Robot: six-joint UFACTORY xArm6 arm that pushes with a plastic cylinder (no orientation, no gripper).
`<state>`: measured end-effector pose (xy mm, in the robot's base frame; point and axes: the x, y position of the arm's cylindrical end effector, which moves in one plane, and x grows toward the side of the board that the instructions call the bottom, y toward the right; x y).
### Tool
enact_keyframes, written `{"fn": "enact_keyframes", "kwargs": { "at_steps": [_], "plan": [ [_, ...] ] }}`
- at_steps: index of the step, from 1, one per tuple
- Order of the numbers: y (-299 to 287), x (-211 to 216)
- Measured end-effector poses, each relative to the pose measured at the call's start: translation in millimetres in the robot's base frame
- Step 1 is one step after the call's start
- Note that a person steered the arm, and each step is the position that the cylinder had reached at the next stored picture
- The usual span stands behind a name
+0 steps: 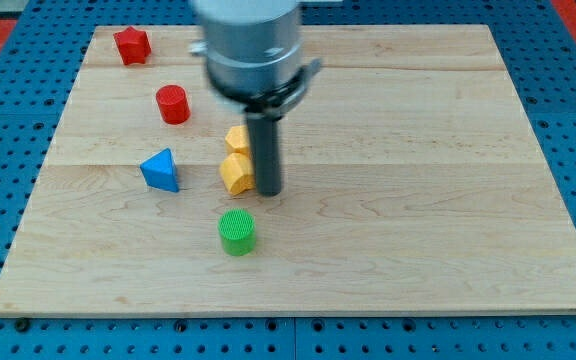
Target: Move the green circle to the top right
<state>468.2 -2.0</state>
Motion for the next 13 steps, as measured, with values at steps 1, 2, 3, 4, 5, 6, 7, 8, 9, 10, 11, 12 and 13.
{"fn": "enact_keyframes", "kwargs": {
  "at_steps": [1,2,3,4,5,6,7,8,9,10,11,12,13],
  "plan": [
    [-60.0,26.4],
    [-120.6,55.2],
    [-98.6,92.5],
    [0.8,87.7],
    [11.3,8.6],
    [15.7,-56.2],
    [-7.8,-73.2],
    [12.7,-123.7],
    [87.3,-133.5],
    [86.3,-127.9],
    [119.4,-134.4],
    [122.0,-90.0],
    [135.9,-112.2]
  ]
}}
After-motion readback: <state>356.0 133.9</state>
